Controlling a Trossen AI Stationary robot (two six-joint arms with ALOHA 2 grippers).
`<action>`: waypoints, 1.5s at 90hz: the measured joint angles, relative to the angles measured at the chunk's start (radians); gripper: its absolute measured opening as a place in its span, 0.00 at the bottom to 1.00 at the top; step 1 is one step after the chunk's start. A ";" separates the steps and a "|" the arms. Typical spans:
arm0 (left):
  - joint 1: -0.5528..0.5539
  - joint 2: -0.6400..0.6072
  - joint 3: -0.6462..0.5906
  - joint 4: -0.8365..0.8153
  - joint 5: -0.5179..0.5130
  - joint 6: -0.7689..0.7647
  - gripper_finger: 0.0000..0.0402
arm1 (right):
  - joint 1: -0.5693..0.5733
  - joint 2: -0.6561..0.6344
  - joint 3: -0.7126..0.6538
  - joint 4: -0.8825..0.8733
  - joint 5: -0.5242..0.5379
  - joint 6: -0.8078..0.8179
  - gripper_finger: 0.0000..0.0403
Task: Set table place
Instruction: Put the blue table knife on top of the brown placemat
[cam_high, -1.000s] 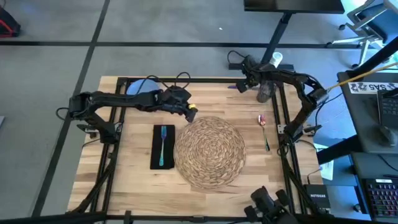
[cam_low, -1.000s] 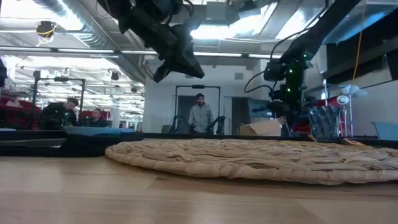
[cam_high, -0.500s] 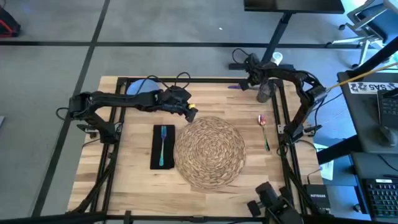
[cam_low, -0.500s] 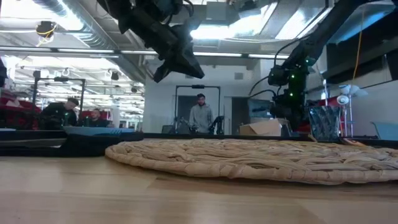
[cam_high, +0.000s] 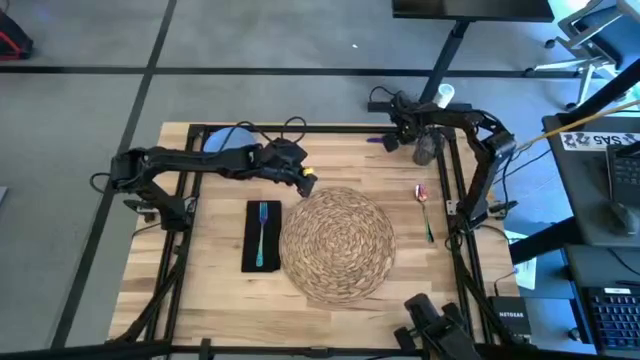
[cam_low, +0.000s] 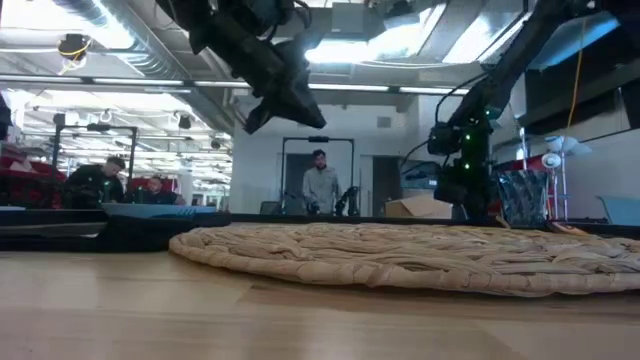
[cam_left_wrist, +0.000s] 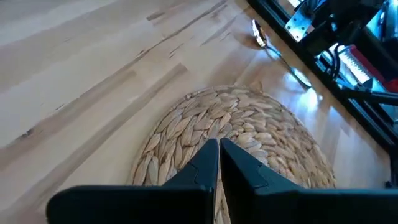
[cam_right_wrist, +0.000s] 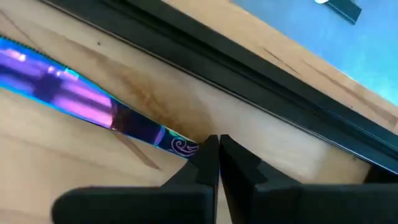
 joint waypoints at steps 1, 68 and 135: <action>0.000 0.000 0.000 -0.002 0.000 0.000 0.00 | 0.000 0.000 0.001 -0.001 -0.001 0.000 0.00; -0.008 0.000 0.000 -0.016 -0.001 0.000 0.00 | 0.072 -0.051 0.094 -0.066 -0.033 0.007 0.00; -0.033 0.000 0.000 -0.016 0.000 0.000 0.00 | 0.053 -0.055 -0.039 -0.068 -0.131 0.034 0.00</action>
